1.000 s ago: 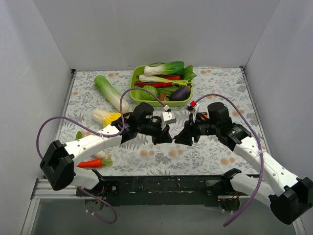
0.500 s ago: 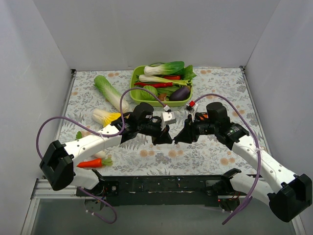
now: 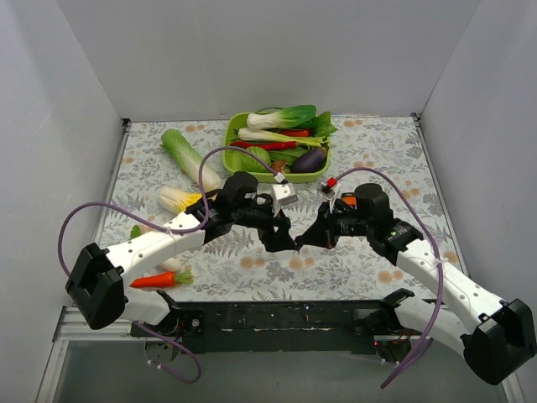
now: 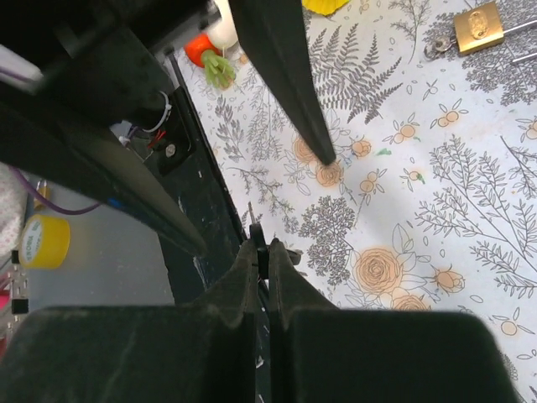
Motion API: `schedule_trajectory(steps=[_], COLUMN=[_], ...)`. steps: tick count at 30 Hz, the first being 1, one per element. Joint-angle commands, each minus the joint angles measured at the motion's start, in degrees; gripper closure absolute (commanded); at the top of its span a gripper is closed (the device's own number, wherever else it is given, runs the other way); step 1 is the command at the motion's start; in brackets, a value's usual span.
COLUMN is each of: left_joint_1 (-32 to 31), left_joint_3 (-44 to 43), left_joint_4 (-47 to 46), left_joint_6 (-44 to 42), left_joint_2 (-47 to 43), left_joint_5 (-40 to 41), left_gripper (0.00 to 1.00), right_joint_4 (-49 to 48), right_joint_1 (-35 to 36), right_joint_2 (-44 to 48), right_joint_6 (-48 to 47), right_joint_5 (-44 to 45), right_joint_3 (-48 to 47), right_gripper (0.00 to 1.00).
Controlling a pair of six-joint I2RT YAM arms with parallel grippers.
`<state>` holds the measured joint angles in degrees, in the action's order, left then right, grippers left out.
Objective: Unlock with the key
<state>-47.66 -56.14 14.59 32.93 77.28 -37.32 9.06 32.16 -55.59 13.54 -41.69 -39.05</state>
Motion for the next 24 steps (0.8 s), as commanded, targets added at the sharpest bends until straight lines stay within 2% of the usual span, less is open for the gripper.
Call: schedule_trajectory(steps=[1,3,6,8,10,11,14,15,17,18,22,24], left_joint_1=[4.5,7.6,12.8,14.9,15.0,15.1,15.1,15.0,15.1,15.0,15.0,15.0], left_joint_3=[-0.4,0.3,3.0,6.9,9.3,10.9,11.5,11.1,11.0,11.4,13.2,14.0], left_joint_4=[-7.3,-11.1,-18.5,-25.6,-29.3,-31.9,-30.8,-29.5,-25.9,-25.1,-26.5,-27.9], left_joint_6=[6.8,9.9,19.6,27.1,31.0,35.8,43.6,49.5,55.9,61.8,73.9,76.9], left_joint_2=[-5.9,-6.9,-8.4,-10.1,-11.0,-11.4,-11.4,-11.3,-10.9,-10.0,-6.9,-6.1], left_joint_5=[-0.8,-2.0,-5.2,-7.8,-7.3,-6.3,-0.8,0.8,5.2,5.8,4.6,5.0], left_gripper=[0.22,0.17,0.13,0.12,0.11,0.11,0.11,0.11,0.11,0.1,0.13,0.13], right_joint_4=[-13.3,-16.0,-21.0,-24.2,-25.5,-26.6,-25.5,-24.3,-22.5,-20.7,-17.5,-15.8], right_joint_1=[0.0,0.0,0.0,0.0,0.0,0.0,0.1,0.0,0.1,0.1,0.8,2.1], right_joint_2=[3.7,4.9,5.9,6.5,6.9,7.1,7.7,8.0,8.7,9.0,10.1,10.5], right_joint_6=[7.8,10.9,14.4,15.6,16.9,17.0,15.2,13.8,9.7,8.1,0.5,-4.1], right_joint_5=[2.8,3.9,4.9,5.0,5.1,5.2,5.6,6.5,7.6,9.2,13.3,17.4], right_joint_3=[3.5,4.5,6.2,7.1,7.5,7.7,7.2,6.4,5.9,5.6,4.7,4.2], right_gripper=[0.99,0.99,0.99,0.99,0.99,0.99,0.99,0.99,0.99,0.99,0.99,0.99])
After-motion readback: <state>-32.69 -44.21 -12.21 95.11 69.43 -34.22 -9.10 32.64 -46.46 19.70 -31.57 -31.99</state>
